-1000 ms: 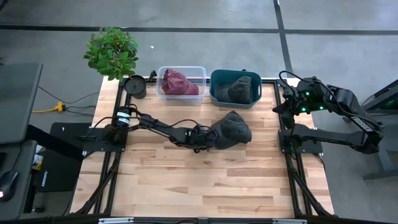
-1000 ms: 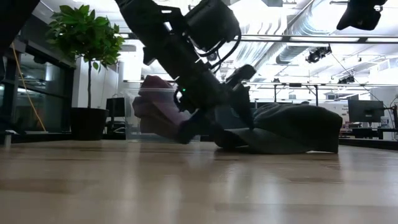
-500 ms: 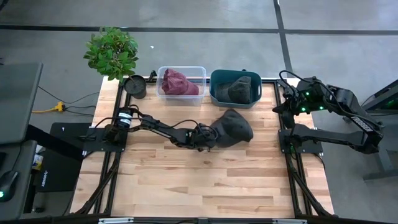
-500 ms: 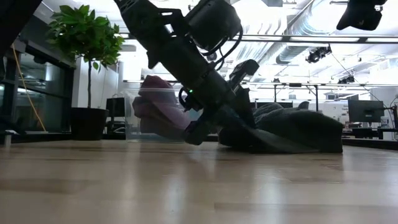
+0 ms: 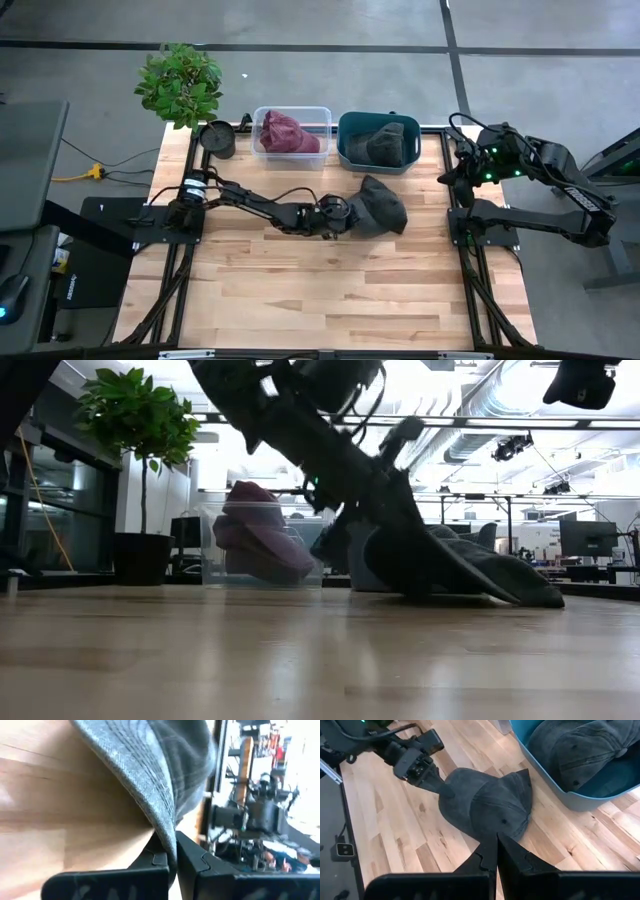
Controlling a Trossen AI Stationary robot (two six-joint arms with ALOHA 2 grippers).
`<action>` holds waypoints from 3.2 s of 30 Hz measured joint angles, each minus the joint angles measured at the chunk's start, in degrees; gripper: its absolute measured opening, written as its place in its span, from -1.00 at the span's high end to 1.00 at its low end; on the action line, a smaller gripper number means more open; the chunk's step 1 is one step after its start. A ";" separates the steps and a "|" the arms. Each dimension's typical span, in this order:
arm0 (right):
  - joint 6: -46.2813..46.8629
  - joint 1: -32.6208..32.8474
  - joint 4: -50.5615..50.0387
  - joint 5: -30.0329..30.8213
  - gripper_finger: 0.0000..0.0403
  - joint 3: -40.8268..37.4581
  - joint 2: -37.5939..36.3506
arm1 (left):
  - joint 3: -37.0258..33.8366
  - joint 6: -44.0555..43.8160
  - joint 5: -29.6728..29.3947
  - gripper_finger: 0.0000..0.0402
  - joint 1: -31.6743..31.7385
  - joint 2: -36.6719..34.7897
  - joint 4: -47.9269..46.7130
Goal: Pick & Place hat
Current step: Put the black cap into the blue bin
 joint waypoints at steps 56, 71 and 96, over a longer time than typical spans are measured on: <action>4.31 -0.04 12.87 -7.15 -0.24 -0.02 3.31 | 15.90 32.06 -1.74 1.00 -1.40 -25.50 -30.78; 9.93 -4.05 28.66 -11.86 -0.26 -0.04 9.94 | 33.26 41.07 -10.79 1.00 -1.40 -25.79 -50.28; 8.97 -6.36 36.19 -15.64 -0.46 0.00 17.35 | 35.01 43.80 -10.03 1.00 -1.42 -25.76 -50.57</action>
